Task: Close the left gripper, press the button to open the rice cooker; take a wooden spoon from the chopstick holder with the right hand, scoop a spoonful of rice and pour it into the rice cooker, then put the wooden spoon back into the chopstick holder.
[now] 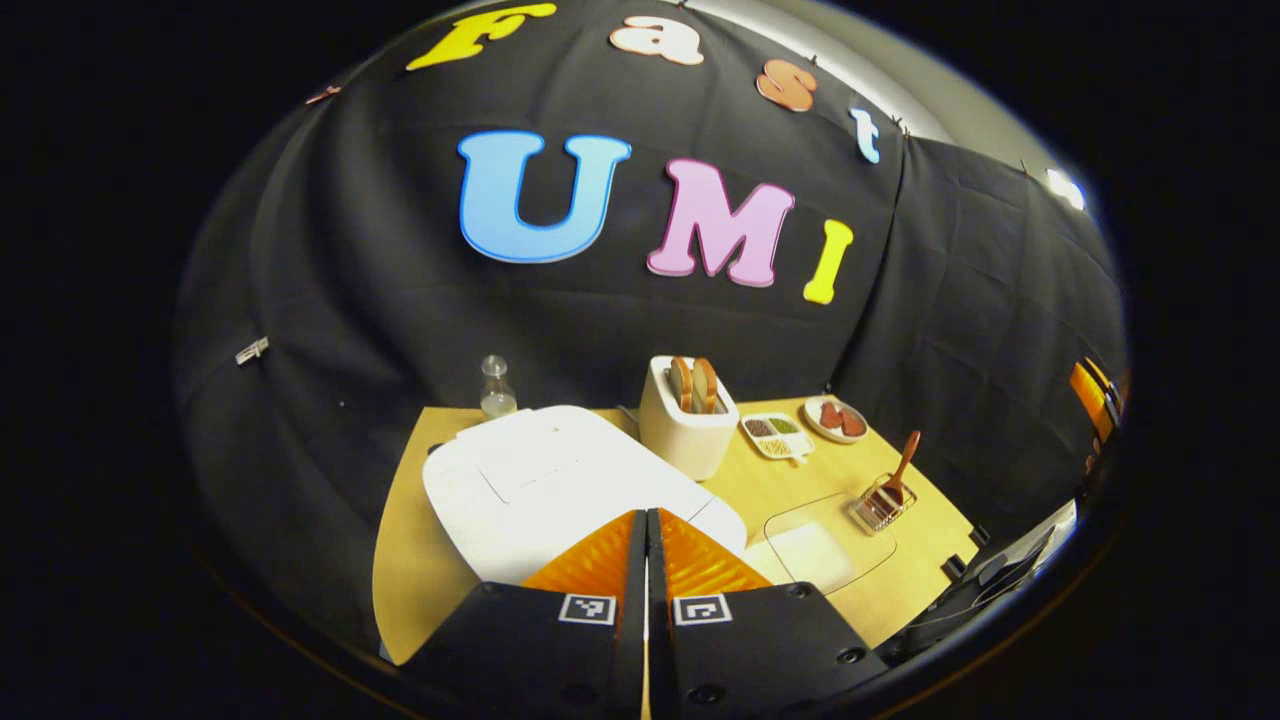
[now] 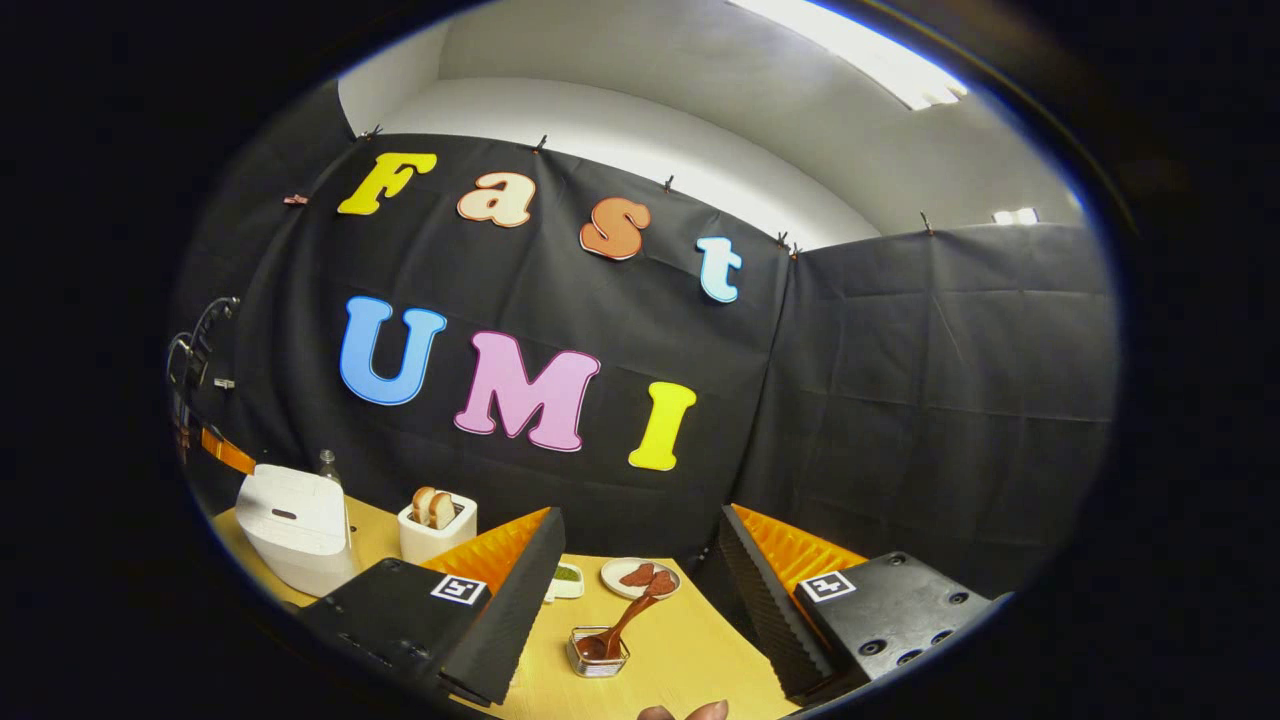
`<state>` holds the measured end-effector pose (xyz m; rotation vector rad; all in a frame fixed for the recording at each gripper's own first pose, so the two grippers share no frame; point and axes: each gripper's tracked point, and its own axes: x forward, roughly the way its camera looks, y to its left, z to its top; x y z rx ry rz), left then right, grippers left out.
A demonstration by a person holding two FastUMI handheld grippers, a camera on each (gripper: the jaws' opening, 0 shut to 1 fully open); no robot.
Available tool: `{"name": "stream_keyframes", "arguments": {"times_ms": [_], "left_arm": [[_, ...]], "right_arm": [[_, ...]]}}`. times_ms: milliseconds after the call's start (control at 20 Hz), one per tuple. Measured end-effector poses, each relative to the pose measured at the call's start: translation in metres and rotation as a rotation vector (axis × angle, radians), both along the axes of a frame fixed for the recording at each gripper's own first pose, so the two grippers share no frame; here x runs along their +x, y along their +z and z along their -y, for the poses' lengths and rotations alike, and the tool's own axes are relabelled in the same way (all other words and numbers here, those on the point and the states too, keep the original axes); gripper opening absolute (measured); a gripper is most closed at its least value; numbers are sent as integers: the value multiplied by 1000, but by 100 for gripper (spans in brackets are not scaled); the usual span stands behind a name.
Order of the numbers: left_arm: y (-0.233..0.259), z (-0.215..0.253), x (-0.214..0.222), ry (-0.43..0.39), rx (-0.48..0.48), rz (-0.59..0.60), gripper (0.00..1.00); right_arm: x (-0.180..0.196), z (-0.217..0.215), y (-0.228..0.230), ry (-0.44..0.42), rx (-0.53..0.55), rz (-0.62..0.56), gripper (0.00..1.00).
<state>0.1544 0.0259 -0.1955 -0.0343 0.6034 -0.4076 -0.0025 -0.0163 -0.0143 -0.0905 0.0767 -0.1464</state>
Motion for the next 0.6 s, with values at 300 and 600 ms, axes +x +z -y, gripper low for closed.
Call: {"name": "stream_keyframes", "arguments": {"times_ms": [300, 600], "left_arm": [[-60, -8, 43, -30, 103, -147, 7], [-83, -2, 41, -66, 159, -218, 8]], "right_arm": [[-20, 27, -9, -53, -15, -19, 97], [-20, 38, -14, -93, -11, -31, 97]]}}
